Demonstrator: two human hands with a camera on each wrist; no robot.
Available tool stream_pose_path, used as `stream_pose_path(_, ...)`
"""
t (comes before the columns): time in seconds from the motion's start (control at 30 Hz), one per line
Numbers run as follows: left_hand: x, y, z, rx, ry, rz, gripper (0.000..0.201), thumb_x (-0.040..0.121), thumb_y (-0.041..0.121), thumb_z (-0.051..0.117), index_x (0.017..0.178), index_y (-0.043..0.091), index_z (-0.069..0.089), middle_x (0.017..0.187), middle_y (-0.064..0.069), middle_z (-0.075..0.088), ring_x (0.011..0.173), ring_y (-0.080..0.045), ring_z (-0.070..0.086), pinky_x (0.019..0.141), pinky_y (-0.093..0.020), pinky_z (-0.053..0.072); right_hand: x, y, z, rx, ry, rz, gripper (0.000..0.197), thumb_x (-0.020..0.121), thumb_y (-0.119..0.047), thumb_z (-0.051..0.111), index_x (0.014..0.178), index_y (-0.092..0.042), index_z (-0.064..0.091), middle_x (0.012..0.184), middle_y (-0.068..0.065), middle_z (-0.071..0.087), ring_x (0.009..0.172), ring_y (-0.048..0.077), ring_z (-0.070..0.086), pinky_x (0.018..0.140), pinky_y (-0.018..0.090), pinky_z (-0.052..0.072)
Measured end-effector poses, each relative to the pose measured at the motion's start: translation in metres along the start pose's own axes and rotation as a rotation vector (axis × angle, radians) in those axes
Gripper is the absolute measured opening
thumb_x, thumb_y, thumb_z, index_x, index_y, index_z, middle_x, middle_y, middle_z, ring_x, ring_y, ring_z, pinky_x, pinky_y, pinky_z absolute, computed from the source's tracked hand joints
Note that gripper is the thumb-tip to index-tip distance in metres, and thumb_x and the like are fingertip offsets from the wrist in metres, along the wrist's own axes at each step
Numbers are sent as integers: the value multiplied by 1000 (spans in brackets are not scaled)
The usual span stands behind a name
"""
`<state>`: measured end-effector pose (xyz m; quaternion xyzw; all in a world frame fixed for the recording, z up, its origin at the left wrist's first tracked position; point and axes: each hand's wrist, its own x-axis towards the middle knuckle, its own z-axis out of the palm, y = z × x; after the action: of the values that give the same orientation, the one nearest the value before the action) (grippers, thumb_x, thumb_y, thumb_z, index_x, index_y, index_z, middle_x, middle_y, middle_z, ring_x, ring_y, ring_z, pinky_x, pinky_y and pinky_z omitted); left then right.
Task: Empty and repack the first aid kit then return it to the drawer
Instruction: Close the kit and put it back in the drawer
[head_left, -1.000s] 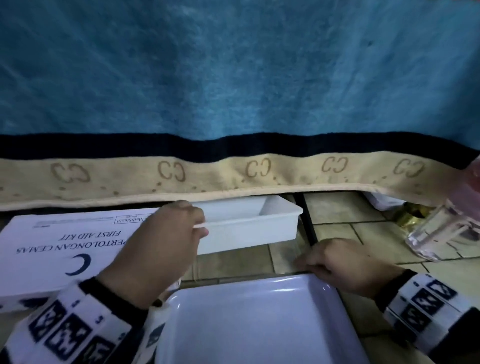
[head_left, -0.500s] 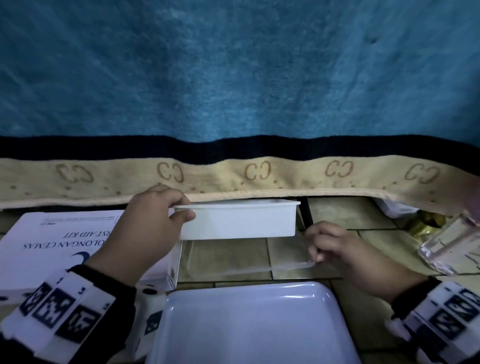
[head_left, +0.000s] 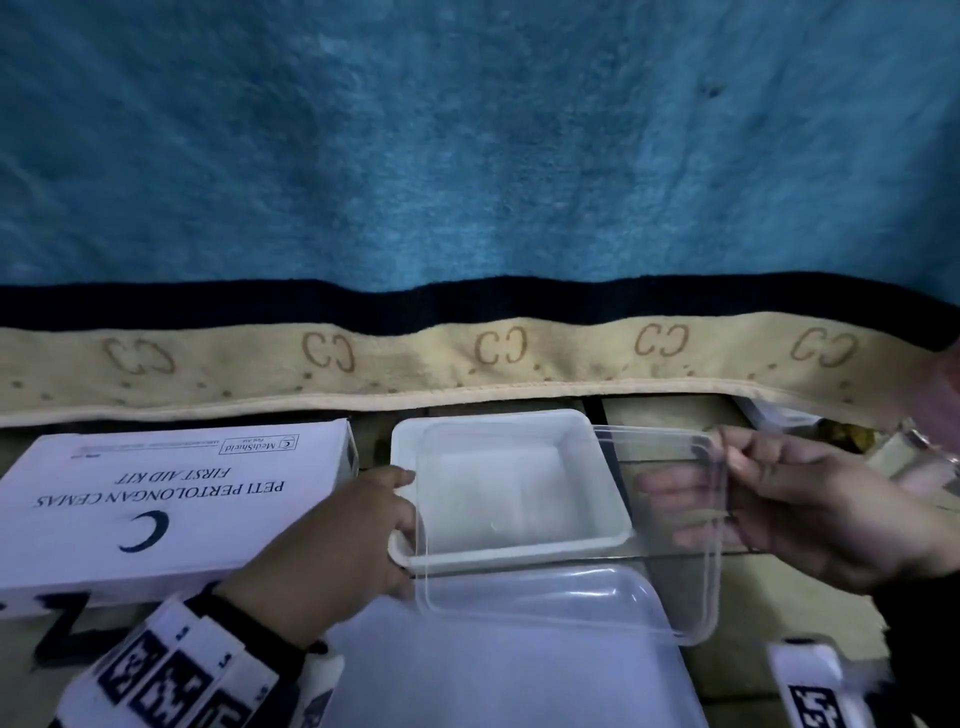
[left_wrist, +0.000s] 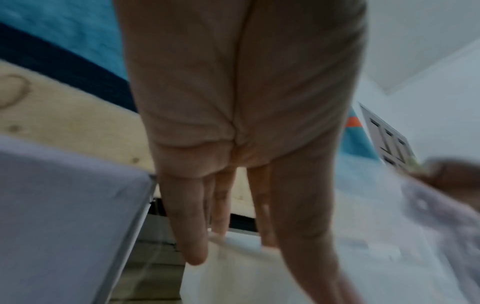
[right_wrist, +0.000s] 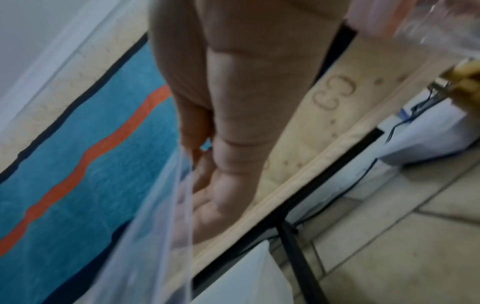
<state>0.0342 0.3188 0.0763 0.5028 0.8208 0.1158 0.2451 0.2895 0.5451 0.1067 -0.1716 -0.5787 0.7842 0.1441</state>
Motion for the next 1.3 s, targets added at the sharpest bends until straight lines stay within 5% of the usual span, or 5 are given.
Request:
stream_pose_path(0.07, -7, -1, -7, -88, 43, -20, 64, 56, 18, 87, 107, 36, 53, 141, 13, 31, 119, 0, 41, 90, -11, 34, 17, 8, 7, 36, 54, 190, 28, 76, -23, 75, 89, -7, 56, 122, 38, 54, 103, 41, 64, 76, 49, 56)
stream_pose_path(0.27, -5, 6, -25, -166, 85, -219, 75, 83, 37, 69, 143, 23, 26, 116, 8, 58, 104, -8, 58, 92, -28, 47, 71, 21, 17, 51, 518, 240, 25, 101, -28, 37, 89, -10, 49, 79, 19, 72, 58, 18, 65, 52, 24, 54)
stream_pose_path(0.7, 35, -4, -2, -24, 161, -256, 21, 92, 29, 57, 93, 9, 52, 92, -8, 63, 85, -22, 59, 70, -29, 42, 100, 60, 26, -823, 726, 66, 26, 93, -13, 50, 118, -11, 55, 99, 7, 66, 94, 27, 61, 83, 35, 48)
stream_pose_path(0.97, 36, -3, -3, 74, 145, -198, 37, 94, 14, 45, 63, 28, 29, 68, 11, 35, 95, -22, 59, 56, -9, 28, 95, 60, 26, -698, 686, -103, 21, 94, -4, 48, 108, -20, 53, 93, 1, 63, 94, 26, 61, 90, 38, 50)
stream_pose_path(1.3, 29, 11, -6, 105, 123, -285, 39, 96, 31, 50, 63, 17, 35, 79, -6, 58, 97, -26, 61, 71, -27, 39, 105, 61, 46, -1101, 588, 140, 33, 96, -17, 48, 126, -4, 43, 127, 16, 44, 111, 27, 45, 81, 24, 29)
